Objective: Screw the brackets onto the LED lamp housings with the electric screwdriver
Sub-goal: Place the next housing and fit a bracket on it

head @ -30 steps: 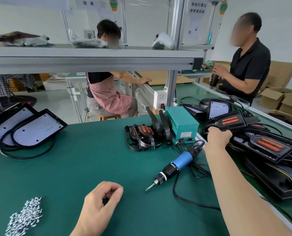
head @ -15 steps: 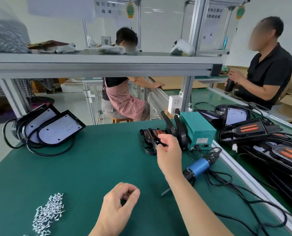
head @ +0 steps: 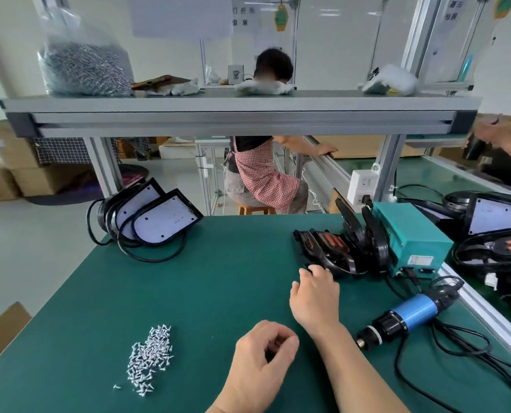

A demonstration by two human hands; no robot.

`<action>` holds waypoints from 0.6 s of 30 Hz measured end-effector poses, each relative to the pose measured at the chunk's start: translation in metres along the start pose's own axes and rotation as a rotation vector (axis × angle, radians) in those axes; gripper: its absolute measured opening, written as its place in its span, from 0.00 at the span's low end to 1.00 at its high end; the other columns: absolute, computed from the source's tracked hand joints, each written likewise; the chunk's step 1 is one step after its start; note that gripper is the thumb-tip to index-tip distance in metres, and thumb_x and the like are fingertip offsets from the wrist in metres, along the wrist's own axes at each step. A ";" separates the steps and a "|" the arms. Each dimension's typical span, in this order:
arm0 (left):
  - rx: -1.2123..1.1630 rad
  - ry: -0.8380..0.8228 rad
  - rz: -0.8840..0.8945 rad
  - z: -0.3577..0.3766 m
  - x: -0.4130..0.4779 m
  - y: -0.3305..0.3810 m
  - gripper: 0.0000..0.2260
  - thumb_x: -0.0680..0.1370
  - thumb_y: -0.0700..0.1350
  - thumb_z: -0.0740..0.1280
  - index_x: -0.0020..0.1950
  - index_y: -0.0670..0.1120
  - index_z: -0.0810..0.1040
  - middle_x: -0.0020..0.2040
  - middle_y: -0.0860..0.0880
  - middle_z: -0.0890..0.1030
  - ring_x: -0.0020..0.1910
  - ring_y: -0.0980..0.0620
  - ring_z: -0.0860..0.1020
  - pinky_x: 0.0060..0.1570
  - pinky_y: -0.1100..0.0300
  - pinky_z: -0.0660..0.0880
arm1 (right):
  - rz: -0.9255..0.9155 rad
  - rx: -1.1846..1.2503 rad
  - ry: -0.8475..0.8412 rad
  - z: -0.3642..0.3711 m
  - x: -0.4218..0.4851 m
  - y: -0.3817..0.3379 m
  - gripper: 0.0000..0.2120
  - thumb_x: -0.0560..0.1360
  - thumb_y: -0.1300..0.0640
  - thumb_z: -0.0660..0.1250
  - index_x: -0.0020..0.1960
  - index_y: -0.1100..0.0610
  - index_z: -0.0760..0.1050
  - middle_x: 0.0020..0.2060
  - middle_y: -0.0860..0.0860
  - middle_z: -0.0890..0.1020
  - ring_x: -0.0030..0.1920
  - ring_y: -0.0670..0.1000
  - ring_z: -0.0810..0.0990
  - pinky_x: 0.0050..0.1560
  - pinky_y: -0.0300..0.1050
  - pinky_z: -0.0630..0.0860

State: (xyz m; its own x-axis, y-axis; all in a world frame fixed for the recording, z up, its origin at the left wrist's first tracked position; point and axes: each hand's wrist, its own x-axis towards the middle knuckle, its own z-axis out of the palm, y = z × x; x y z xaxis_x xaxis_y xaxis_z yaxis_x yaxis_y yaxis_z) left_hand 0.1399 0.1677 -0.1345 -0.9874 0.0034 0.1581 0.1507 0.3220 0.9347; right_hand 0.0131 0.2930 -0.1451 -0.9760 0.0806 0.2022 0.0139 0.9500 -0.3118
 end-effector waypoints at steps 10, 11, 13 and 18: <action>-0.264 0.282 -0.169 -0.035 0.041 -0.011 0.06 0.78 0.46 0.71 0.42 0.55 0.84 0.43 0.54 0.85 0.44 0.58 0.81 0.43 0.70 0.75 | -0.060 -0.066 -0.015 -0.003 -0.013 -0.002 0.14 0.84 0.54 0.54 0.62 0.53 0.76 0.56 0.49 0.71 0.57 0.52 0.69 0.51 0.42 0.73; -0.254 0.353 -0.170 -0.047 0.051 -0.014 0.07 0.78 0.45 0.71 0.42 0.54 0.84 0.43 0.56 0.85 0.43 0.59 0.81 0.43 0.71 0.74 | -0.054 -0.073 -0.018 -0.004 -0.014 -0.003 0.13 0.84 0.54 0.54 0.61 0.53 0.76 0.55 0.48 0.70 0.58 0.51 0.69 0.47 0.40 0.72; -0.232 0.494 -0.184 -0.074 0.073 -0.020 0.05 0.78 0.44 0.71 0.44 0.54 0.83 0.42 0.58 0.84 0.43 0.61 0.81 0.43 0.68 0.73 | -0.045 -0.088 -0.024 -0.004 -0.013 -0.006 0.13 0.84 0.53 0.54 0.61 0.51 0.75 0.56 0.48 0.70 0.58 0.50 0.68 0.42 0.38 0.70; -0.120 0.778 -0.240 -0.141 0.120 -0.036 0.16 0.77 0.49 0.72 0.62 0.49 0.75 0.59 0.54 0.75 0.53 0.56 0.76 0.50 0.62 0.69 | -0.053 -0.134 0.005 -0.002 -0.014 -0.011 0.14 0.84 0.50 0.56 0.65 0.50 0.75 0.56 0.47 0.70 0.57 0.49 0.68 0.37 0.37 0.71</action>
State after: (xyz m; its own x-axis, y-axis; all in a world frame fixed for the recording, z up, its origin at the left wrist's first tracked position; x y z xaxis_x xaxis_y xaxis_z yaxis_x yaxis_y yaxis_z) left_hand 0.0229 0.0228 -0.1038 -0.6844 -0.7243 0.0840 -0.0125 0.1268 0.9919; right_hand 0.0274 0.2817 -0.1425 -0.9750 0.0308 0.2201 -0.0081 0.9848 -0.1737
